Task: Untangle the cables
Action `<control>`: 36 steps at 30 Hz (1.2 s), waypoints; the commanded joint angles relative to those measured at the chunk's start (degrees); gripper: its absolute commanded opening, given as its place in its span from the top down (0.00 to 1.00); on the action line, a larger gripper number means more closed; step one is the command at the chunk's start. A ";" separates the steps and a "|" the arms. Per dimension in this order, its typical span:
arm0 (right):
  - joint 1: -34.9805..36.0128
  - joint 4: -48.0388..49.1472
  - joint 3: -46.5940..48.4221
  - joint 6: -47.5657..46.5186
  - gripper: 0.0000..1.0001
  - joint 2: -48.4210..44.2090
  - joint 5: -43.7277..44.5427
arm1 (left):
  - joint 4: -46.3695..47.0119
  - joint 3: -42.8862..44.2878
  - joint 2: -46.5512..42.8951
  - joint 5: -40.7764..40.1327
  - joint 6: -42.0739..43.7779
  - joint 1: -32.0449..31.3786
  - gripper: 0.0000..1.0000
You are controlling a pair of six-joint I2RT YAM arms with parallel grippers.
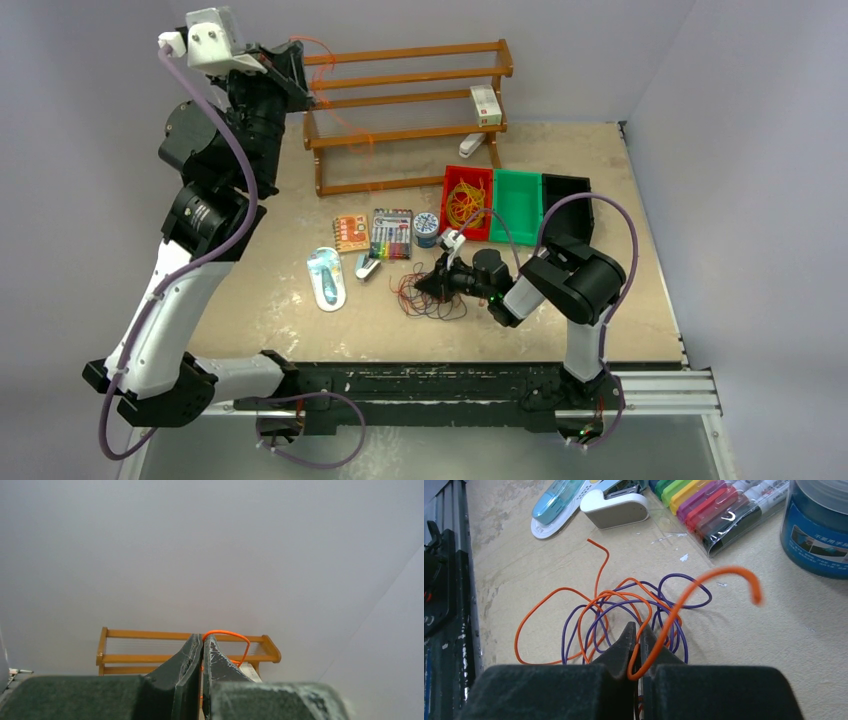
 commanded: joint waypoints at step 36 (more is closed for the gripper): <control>0.36 -32.95 17.14 -15.93 0.33 -49.17 8.30 | -0.24 -7.78 -6.23 15.09 -1.49 0.40 1.00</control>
